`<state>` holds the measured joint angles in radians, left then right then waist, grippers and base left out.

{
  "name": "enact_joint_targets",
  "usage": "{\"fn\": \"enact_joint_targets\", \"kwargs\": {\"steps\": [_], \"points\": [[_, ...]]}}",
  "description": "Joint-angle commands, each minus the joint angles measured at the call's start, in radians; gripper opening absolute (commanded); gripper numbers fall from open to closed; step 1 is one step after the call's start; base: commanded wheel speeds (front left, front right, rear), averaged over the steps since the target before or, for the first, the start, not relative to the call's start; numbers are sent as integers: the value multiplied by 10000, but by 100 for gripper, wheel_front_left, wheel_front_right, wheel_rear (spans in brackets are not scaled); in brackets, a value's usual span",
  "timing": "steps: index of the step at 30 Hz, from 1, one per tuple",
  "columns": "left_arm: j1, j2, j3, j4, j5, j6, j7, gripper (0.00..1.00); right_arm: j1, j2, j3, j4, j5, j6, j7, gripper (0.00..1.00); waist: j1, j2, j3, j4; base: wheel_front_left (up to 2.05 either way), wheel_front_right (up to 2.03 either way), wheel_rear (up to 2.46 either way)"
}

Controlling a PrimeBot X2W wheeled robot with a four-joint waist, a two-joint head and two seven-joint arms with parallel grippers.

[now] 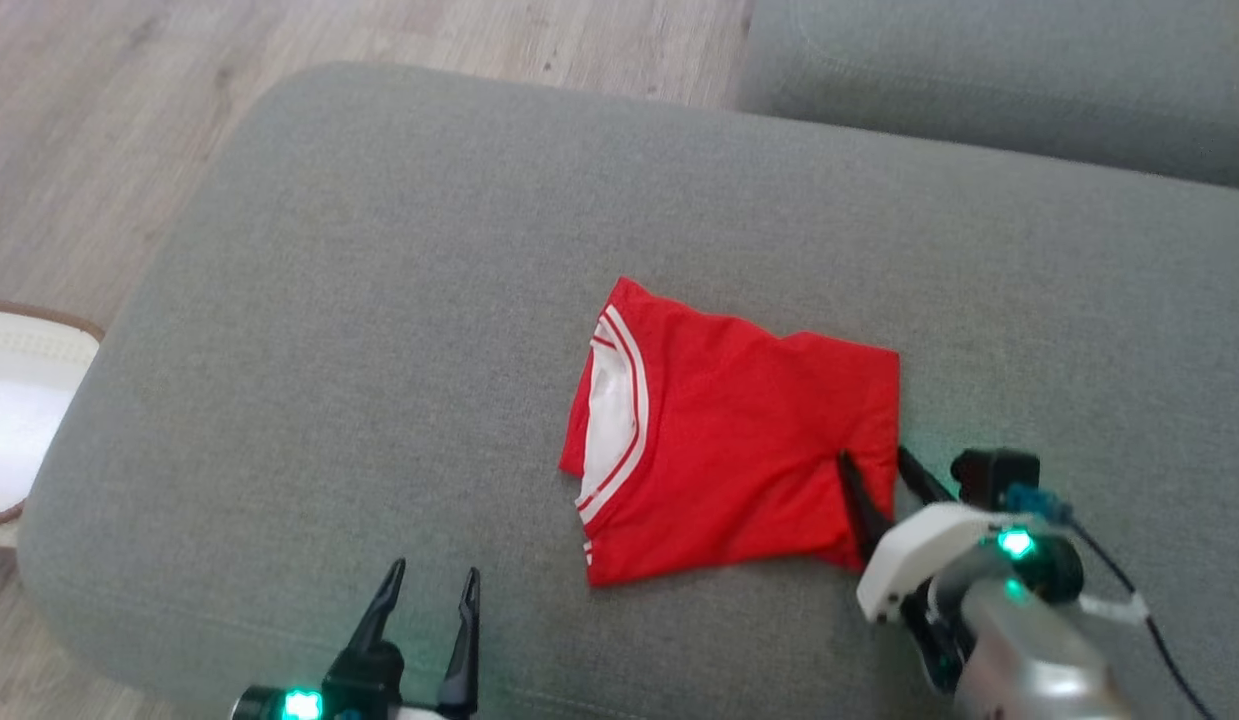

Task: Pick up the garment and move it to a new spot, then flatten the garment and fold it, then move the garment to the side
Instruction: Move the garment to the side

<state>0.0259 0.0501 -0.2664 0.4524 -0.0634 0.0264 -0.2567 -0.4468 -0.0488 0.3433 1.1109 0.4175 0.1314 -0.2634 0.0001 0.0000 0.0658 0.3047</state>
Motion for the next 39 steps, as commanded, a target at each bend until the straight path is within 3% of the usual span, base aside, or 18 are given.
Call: {"fn": "enact_joint_targets", "kwargs": {"steps": [1, 2, 8, 21, 25, 32, 39], "points": [[-436, 1, 233, -272, -85, 57, -51, 100, -392, -14, 282, 136, 38, -7, 16, 11, -1, 0, 136, 2, 0, 0, 0], [-435, 1, 236, -283, -108, 73, -51, 100, -405, -14, 369, 155, 144, -7, 16, 0, -1, 0, 149, -73, 0, 0, 0], [-374, 1, 246, -336, -227, 134, -51, 100, -333, -14, 145, -579, 211, -7, 16, 0, -1, 0, -51, -1012, 0, 0, 0], [-1026, 1, 126, -614, -419, 176, -51, 100, 21, -14, -193, -1768, -373, -7, 16, 0, -1, 0, 114, -5711, 0, 0, 0], [-1299, 1, 44, -594, -429, 152, -51, 100, 128, -14, -264, -2101, -375, -7, 16, 0, -1, 0, 386, -6813, 0, 0, 0], [-1530, 1, -43, -519, -294, 75, -51, 100, 229, -14, -364, -2654, -338, -7, 16, 0, -1, 0, 747, -7636, 0, 0, 0], [-1616, 20, 93, -448, -53, -70, -51, 100, -630, -14, -1220, -3022, -1308, -7, 16, 0, -1, 0, 1109, -7568, 0, 0, 0]]}}
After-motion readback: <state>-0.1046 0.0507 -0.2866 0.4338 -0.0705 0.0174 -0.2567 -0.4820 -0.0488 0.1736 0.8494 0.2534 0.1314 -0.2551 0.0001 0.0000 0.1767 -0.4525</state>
